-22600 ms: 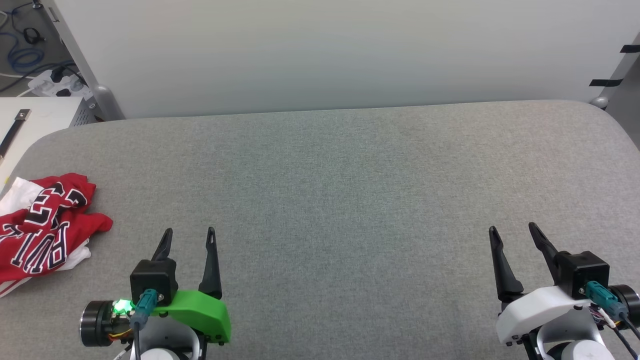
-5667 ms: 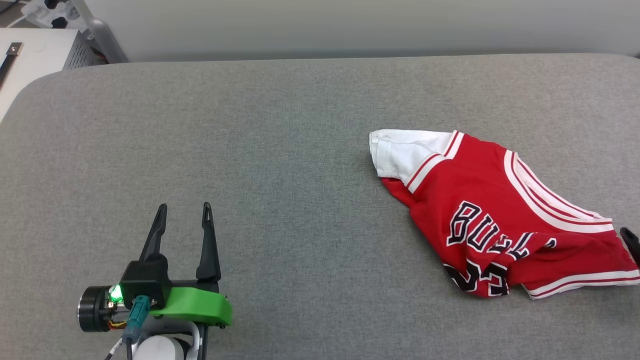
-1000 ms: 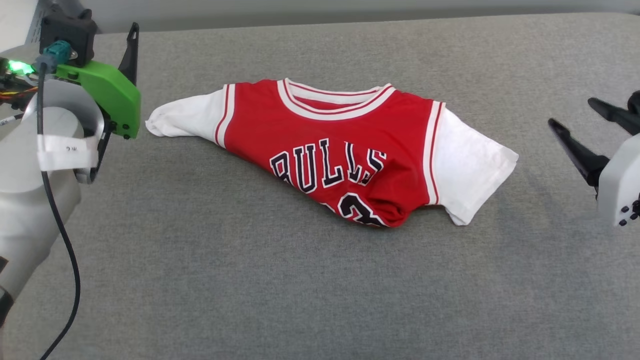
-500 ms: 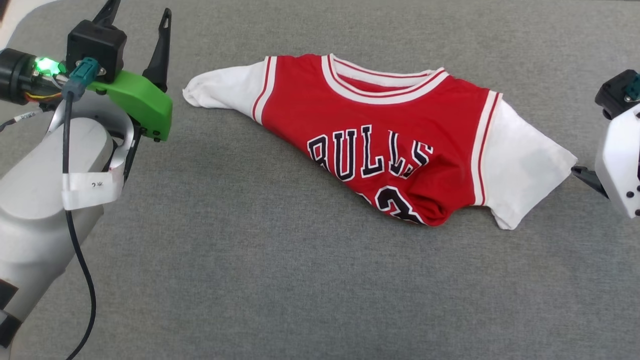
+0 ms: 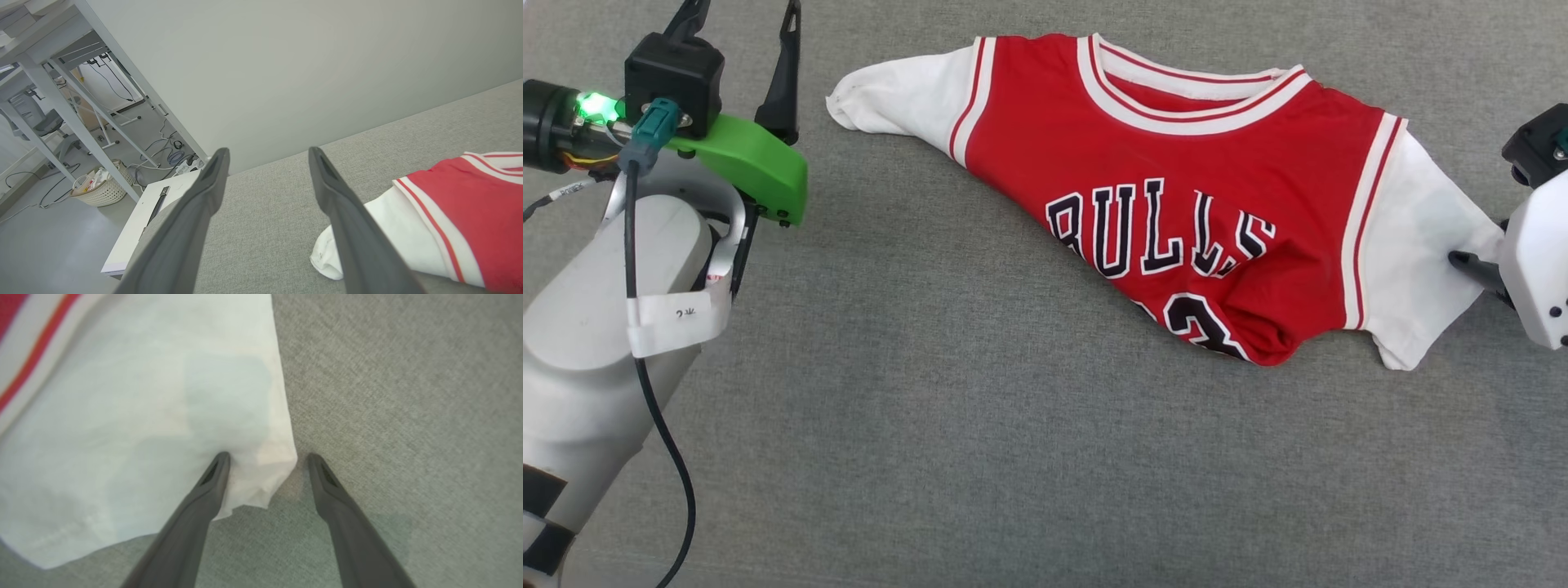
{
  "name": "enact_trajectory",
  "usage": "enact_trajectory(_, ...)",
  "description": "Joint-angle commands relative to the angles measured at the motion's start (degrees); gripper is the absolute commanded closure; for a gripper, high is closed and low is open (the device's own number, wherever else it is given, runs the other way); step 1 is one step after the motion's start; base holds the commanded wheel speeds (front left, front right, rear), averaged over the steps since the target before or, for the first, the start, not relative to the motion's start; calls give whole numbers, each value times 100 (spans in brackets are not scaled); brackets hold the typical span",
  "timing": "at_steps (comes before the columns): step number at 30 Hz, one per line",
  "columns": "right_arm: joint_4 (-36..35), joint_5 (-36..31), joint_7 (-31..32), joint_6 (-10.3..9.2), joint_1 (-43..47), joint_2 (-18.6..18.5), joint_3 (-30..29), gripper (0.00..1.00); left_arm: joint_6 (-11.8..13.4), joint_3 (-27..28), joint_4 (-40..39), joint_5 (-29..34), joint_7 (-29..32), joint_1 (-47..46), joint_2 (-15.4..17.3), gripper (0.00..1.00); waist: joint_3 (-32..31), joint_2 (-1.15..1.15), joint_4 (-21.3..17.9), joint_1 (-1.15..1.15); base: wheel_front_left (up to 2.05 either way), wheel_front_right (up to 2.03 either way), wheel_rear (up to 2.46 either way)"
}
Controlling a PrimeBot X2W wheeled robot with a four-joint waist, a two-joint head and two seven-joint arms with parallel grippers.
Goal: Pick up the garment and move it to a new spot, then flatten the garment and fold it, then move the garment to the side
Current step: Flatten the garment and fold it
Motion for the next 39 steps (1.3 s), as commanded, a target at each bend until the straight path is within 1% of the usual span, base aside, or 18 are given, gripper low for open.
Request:
enact_trajectory(1, 132, 59, -207, -3, 186, 209, 242, 100, -54, 56, 71, 56, -33, 96, 8, 0, -81, 0, -95, 0, 0, 0, 0)
enact_trajectory(6, 145, 129, -1087, -3, -4, 144, 77, 100, -269, 71, 351, 36, -25, 108, 82, 0, -273, 0, -321, 0, 0, 0, 0)
enact_trajectory(9, 159, 55, -1599, -3, -65, -5, -89, 100, -481, 26, 530, -17, 91, 22, 120, 0, -396, 0, -462, 0, 0, 0, 0)
enact_trajectory(12, 137, 48, -1897, -3, -26, -155, -256, 100, -725, -26, 661, -78, 308, -132, 151, 0, -463, 0, -580, 0, 0, 0, 0)
enact_trajectory(15, 83, -5, -2142, -3, 34, -290, -422, 100, -1033, -73, 777, -229, 723, -339, 159, 0, -489, 0, -704, 0, 0, 0, 0)
enact_trajectory(18, -1, -6, -2276, -3, 115, -337, -578, 100, -1330, -124, 869, -374, 1213, -611, 133, 0, -469, 0, -815, 0, 0, 0, 0)
enact_trajectory(21, -146, -60, -2336, -3, 189, -347, -676, 100, -1658, -122, 986, -644, 1843, -962, 36, 0, -388, 0, -938, 0, 0, 0, 0)
enact_trajectory(23, -248, -99, -2353, -3, 220, -311, -719, 100, -1815, -100, 1095, -841, 2259, -1205, -61, 0, -315, 0, -1031, 0, 0, 0, 0)
enact_trajectory(24, -313, -117, -2354, -3, 231, -278, -729, 100, -1885, -90, 1171, -980, 2560, -1339, -125, 0, -259, 0, -1095, 0, 0, 0, 0)
enact_trajectory(28, -529, -219, -2351, -3, 232, -164, -707, 100, -2029, -204, 1473, -1233, 3631, -1865, -322, 0, -43, 0, -1302, 0, 0, 0, 0)
enact_trajectory(32, -691, -316, -2346, -3, 157, -42, -658, 100, -2075, -434, 1913, -1273, 4605, -2250, -462, 0, 156, 0, -1508, 0, 0, 0, 0)
enact_trajectory(34, -752, -354, -2346, -3, 90, 16, -617, 100, -2078, -597, 2142, -1150, 4931, -2397, -466, 0, 245, 0, -1610, 0, 0, 0, 0)
enact_trajectory(39, -791, -387, -2387, -3, -33, 113, -516, 100, -2107, -754, 2619, -1159, 5321, -2423, -587, 0, 377, 0, -1763, 0, 0, 0, 0)
